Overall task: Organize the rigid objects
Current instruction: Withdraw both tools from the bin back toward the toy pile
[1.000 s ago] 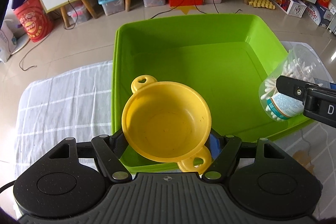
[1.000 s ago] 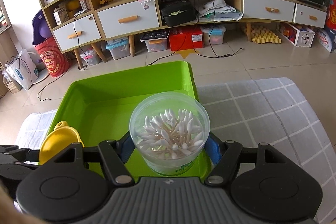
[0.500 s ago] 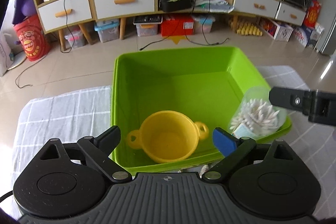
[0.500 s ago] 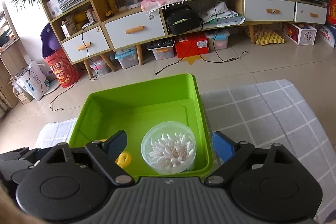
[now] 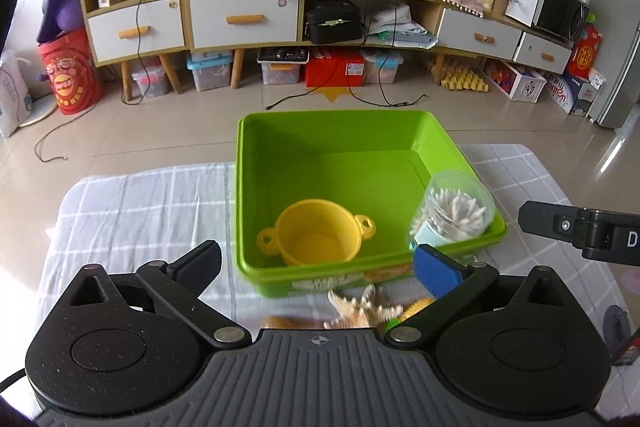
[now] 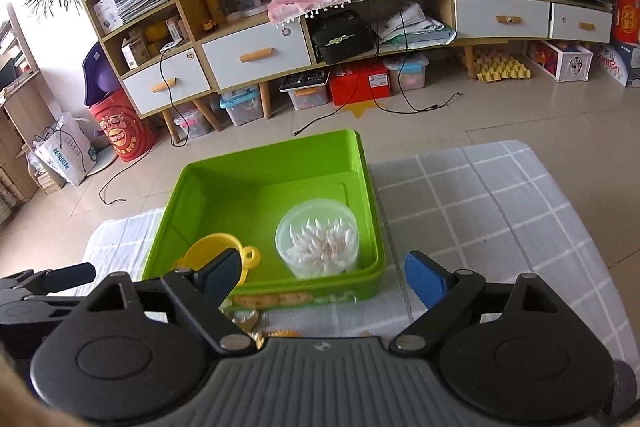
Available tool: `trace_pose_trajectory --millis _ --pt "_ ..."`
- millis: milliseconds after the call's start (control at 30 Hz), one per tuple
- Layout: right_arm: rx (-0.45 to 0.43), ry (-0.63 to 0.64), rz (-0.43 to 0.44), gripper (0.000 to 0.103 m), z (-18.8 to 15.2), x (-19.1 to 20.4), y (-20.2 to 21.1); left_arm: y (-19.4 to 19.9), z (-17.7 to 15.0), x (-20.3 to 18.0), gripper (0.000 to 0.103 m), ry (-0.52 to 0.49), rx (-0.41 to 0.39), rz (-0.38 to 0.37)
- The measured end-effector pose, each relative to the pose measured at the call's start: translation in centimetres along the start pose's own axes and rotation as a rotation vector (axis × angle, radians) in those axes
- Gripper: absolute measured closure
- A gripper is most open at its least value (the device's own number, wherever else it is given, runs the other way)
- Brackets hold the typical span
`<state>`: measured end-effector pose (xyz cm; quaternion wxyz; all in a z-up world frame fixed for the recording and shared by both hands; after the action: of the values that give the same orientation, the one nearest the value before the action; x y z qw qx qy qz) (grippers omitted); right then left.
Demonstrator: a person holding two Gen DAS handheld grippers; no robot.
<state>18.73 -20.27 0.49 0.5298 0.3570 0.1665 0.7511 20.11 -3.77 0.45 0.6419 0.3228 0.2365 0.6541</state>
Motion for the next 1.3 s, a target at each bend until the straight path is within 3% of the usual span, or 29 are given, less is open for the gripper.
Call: trace_pose_trajectory --millis 367,767,1067,1300 --pt "0.026 0.028 0.002 0.020 -3.1 -0.1 1.9 1.8 -4.2 1.0 0.002 0.025 0.029 -0.019" --pt "0.029 0.101 0.012 0.019 -6.1 -1.0 2.2 2.0 -8.4 2.1 0.002 0.040 0.010 -0.047" --pt "0.080 0.136 0.001 0.018 -8.8 -2.2 1.9 2.5 -11.4 2.2 0.002 -0.029 -0.013 -0.073" --pt "0.162 0.177 0.043 0.018 -11.4 -1.3 1.6 2.9 -13.7 0.4 0.002 -0.117 -0.016 -0.136"
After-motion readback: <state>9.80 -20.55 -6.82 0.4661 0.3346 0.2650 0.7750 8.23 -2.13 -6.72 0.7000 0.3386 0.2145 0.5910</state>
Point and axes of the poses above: each gripper's, at about its wrist camera, not at the fingertips, and y roughly against the way its jaws point, x to its left, z to its top, the point moved 10 cm from there along -y, roughly the way its jaws point, and after that the axes turned 14 degrees about z, right-handed, at the moved point
